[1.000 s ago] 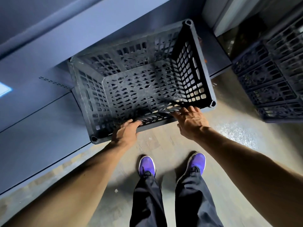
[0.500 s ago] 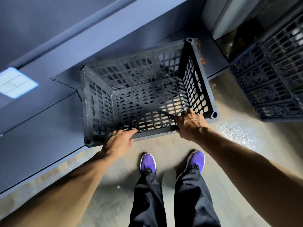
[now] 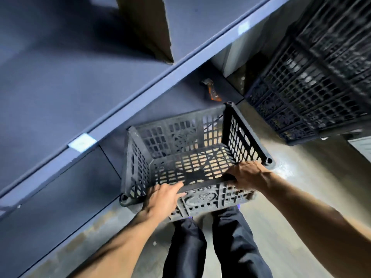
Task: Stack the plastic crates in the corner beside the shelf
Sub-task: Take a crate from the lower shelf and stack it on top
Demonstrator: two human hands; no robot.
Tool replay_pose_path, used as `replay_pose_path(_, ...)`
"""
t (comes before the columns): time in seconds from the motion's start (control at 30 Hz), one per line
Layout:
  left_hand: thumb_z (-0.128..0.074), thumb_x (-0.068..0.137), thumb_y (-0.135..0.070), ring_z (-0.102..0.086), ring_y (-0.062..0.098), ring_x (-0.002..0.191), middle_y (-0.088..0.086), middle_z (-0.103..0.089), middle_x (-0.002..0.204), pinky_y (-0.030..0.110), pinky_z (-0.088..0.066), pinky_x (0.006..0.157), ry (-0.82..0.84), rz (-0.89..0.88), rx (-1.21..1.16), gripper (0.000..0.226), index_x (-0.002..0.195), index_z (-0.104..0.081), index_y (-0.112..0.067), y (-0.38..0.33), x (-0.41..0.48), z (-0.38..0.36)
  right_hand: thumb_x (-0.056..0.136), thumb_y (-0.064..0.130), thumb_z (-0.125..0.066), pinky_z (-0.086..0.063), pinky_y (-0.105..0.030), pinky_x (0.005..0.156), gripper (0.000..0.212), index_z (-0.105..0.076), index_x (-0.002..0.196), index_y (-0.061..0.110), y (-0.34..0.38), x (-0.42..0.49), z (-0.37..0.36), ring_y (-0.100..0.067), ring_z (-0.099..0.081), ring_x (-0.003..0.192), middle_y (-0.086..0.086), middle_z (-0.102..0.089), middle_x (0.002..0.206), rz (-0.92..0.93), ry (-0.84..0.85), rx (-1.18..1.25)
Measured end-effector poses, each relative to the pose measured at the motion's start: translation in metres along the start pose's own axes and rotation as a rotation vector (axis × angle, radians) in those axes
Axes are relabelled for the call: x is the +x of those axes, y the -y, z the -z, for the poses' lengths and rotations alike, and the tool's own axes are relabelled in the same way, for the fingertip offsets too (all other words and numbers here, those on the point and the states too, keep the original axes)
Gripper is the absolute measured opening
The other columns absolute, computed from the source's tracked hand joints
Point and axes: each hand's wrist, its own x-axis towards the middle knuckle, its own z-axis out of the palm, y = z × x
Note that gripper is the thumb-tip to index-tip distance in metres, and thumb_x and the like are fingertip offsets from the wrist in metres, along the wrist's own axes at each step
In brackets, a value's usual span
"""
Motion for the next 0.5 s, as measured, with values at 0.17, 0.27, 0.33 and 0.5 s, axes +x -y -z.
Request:
replay_pose_path(0.17,-0.055,0.099,-0.031,-0.068,0.016,0.089,0.0,-0.073,0.098,0.029,-0.052,0.087,-0.051,-0.206,0.06,0.033,0.132,-0.057,-0.025,-0.032,-0.036,0.034,0.095,0.065,-0.035,-0.055,-0.025,0.064,0.051,-0.056,0.122,0.027,0.004,-0.077,0.003,-0.014,-0.061,0.076,0.0,-0.068,0.099,-0.107,0.036,0.048)
replay_pose_path(0.27,-0.058,0.096,-0.035,-0.066,0.012,0.072,0.0,-0.073,0.086,0.025,-0.053,0.076,-0.048,-0.333,0.051,0.034,0.126,-0.061,-0.018,-0.059,-0.048,0.063,0.096,0.058,-0.044,-0.044,-0.019,0.05,0.044,-0.057,0.122,0.024,0.016,-0.12,0.01,-0.009,-0.053,0.063,0.003,-0.063,0.087,-0.154,-0.022,0.102)
replay_pose_path(0.33,-0.058,0.095,-0.038,-0.068,0.014,0.075,0.002,-0.073,0.086,0.027,-0.051,0.077,-0.066,-0.395,0.102,0.032,0.121,-0.063,-0.018,-0.075,-0.055,0.081,0.098,0.048,-0.048,-0.034,-0.017,0.047,0.037,-0.055,0.124,0.023,0.025,-0.146,0.018,-0.005,-0.044,0.057,0.008,-0.05,0.075,-0.187,-0.089,0.137)
replay_pose_path(0.5,-0.058,0.095,-0.041,-0.06,0.012,0.065,-0.002,-0.069,0.075,0.025,-0.049,0.078,-0.095,-0.509,0.191,0.03,0.117,-0.062,-0.021,-0.106,-0.078,0.113,0.097,0.038,-0.055,-0.043,-0.022,0.058,0.027,-0.058,0.117,0.019,0.027,-0.213,0.022,-0.01,-0.049,0.064,0.009,-0.055,0.079,-0.256,-0.254,0.264)
